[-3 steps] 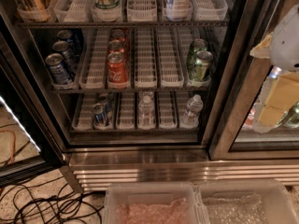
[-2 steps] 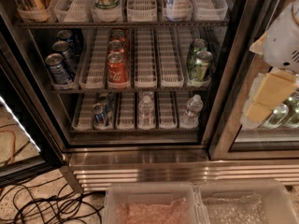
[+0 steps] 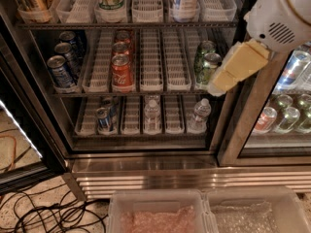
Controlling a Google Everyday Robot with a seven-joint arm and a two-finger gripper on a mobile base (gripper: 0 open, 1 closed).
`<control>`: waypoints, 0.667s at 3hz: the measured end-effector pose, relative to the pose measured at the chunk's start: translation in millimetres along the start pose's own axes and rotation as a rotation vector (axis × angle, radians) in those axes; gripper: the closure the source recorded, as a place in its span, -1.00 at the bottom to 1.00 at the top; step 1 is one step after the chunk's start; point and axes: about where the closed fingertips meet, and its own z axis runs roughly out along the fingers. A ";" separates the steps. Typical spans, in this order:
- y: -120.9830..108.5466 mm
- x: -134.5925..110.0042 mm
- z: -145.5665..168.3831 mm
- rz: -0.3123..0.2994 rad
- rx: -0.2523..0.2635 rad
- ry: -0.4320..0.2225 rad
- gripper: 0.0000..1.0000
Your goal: Pick 7up can from top shelf of fridge
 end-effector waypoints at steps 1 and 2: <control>-6.9 -30.7 -0.1 -0.002 -0.048 -0.107 -1.00; -4.3 -34.4 -4.7 -0.003 -0.062 -0.117 -1.00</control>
Offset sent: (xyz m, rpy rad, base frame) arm 0.0147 0.0196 0.0164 0.0882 -0.0213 0.0559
